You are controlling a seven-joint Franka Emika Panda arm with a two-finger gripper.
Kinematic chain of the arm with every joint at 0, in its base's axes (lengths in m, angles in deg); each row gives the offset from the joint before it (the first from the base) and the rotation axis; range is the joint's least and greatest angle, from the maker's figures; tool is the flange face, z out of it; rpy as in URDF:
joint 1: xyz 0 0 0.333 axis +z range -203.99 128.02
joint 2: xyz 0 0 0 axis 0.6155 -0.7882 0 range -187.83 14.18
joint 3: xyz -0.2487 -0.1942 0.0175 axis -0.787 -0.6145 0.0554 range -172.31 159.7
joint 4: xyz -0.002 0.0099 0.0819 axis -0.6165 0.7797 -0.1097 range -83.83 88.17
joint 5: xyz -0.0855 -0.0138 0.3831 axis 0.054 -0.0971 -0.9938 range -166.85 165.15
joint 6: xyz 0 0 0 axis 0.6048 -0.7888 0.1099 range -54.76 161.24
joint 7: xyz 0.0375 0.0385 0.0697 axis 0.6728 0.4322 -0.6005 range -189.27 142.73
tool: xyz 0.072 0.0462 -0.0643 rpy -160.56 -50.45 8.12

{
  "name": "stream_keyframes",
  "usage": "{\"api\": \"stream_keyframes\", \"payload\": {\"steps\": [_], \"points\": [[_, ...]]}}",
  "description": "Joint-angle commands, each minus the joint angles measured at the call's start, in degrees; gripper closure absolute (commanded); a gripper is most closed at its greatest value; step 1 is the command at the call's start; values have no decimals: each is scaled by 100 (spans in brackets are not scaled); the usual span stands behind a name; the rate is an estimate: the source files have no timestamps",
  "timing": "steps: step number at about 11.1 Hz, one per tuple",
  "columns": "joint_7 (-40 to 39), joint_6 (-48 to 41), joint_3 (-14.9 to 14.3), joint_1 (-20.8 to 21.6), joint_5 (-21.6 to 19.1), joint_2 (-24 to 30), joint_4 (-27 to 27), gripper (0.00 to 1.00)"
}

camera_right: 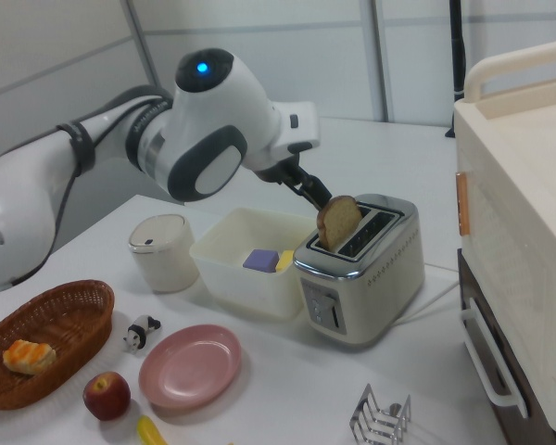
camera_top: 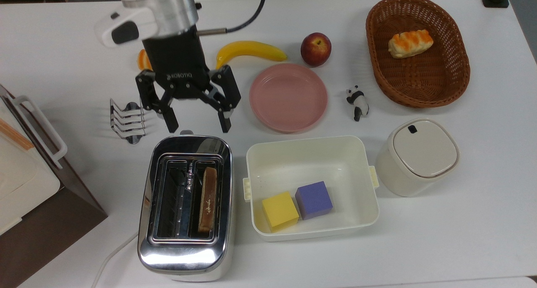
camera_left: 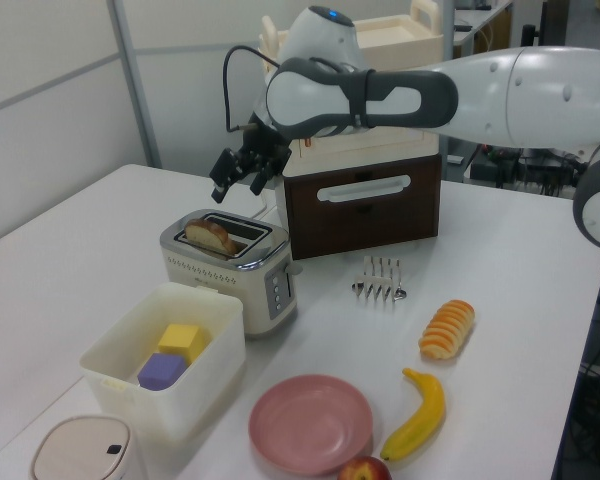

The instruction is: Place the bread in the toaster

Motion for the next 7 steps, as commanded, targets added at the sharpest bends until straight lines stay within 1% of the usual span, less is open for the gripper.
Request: {"api": "stream_keyframes", "payload": {"steps": [1,2,3,4,5,6,7], "points": [[402,-1580,3,122,1008,886,627,0],[403,-2485,47,122,1361,1089,646,0],[394,-3355,143,113,1591,1265,672,0],[394,-3947,231,113,1880,1510,803,0],[403,-4075,406,52,1970,1808,1031,0],[403,-4067,460,43,1980,2098,1250,0],[359,-4067,478,51,1997,2267,1453,0]]}}
